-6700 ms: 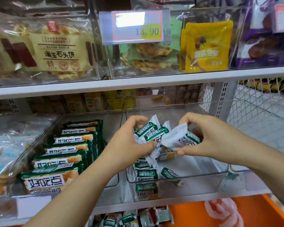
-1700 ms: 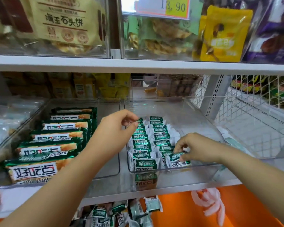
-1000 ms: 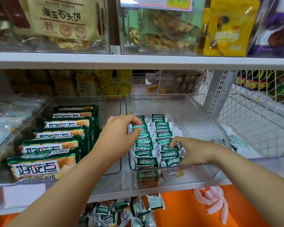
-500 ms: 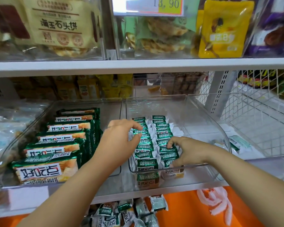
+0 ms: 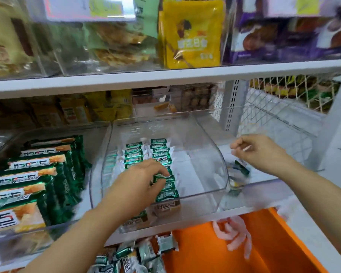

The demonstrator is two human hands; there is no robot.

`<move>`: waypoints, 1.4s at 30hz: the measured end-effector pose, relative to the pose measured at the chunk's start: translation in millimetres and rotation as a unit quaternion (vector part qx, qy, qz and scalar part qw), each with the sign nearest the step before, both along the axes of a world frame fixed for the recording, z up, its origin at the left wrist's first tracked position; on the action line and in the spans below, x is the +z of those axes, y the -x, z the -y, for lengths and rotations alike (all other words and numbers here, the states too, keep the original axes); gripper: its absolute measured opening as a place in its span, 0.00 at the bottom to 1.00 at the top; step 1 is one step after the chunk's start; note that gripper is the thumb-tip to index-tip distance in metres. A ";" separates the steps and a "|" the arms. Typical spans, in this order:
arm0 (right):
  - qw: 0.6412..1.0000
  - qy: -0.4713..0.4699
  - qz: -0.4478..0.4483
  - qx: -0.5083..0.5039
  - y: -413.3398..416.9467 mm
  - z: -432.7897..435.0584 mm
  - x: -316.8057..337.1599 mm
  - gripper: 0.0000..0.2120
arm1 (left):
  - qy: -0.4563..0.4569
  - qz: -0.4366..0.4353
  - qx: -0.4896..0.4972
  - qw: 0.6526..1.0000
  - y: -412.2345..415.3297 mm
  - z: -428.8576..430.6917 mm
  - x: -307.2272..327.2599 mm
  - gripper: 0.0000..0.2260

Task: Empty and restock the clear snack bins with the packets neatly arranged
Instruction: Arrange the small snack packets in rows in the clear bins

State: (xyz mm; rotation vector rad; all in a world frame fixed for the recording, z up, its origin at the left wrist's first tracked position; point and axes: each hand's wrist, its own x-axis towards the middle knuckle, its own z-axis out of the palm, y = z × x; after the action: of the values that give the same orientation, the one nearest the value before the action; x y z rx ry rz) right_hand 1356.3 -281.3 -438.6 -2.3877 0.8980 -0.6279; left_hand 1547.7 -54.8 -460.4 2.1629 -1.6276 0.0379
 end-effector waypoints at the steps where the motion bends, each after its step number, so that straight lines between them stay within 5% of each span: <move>1: 0.999 -0.019 -0.049 0.012 3.5 9.0 -8.4 0.01 | 0.006 -0.016 0.001 1.000 -1.6 2.5 -2.2 0.07; 4: 0.985 -0.074 -0.148 0.058 2.7 25.2 -29.3 0.08 | 0.040 -0.056 -0.003 0.998 -5.1 8.2 -8.6 0.07; 7: 0.980 -0.033 -0.196 0.025 -8.1 36.1 -38.5 0.12 | 0.057 -0.075 -0.009 0.995 -6.3 8.3 -12.4 0.09; 12: 0.948 -0.068 -0.312 0.023 -17.2 50.2 -48.9 0.31 | 0.079 -0.073 -0.001 0.994 -7.7 5.6 -16.7 0.14; 22: 0.971 -0.117 -0.210 -0.018 -20.7 57.4 -57.4 0.14 | 0.059 -0.058 0.010 0.996 2.4 2.3 -11.8 0.09; 25: 0.989 -0.082 -0.097 -0.074 -15.0 55.2 -46.3 0.06 | 0.054 -0.054 0.024 0.997 0.9 2.1 -13.2 0.08; 28: 0.994 0.006 0.027 -0.110 -2.4 42.4 -22.7 0.09 | 0.049 -0.052 0.026 0.997 -1.5 2.5 -14.7 0.08; 33: 0.969 0.060 0.240 0.022 8.3 -3.7 24.6 0.20 | 0.071 -0.078 0.026 0.994 -1.5 2.7 -13.0 0.09; 37: 0.959 0.008 0.220 0.177 -2.7 -50.7 30.1 0.19 | 0.165 -0.265 0.049 0.949 5.6 3.4 0.2 0.09; 42: 0.953 -0.019 0.131 0.273 -24.4 -77.5 11.1 0.22 | 0.118 -0.401 0.019 0.908 7.6 2.7 10.0 0.31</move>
State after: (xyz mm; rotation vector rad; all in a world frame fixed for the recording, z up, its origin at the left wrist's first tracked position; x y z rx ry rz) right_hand 1380.7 -203.9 -427.5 -2.2940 0.1188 -0.6679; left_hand 1540.2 -57.6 -450.3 1.6766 -1.0302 -0.5424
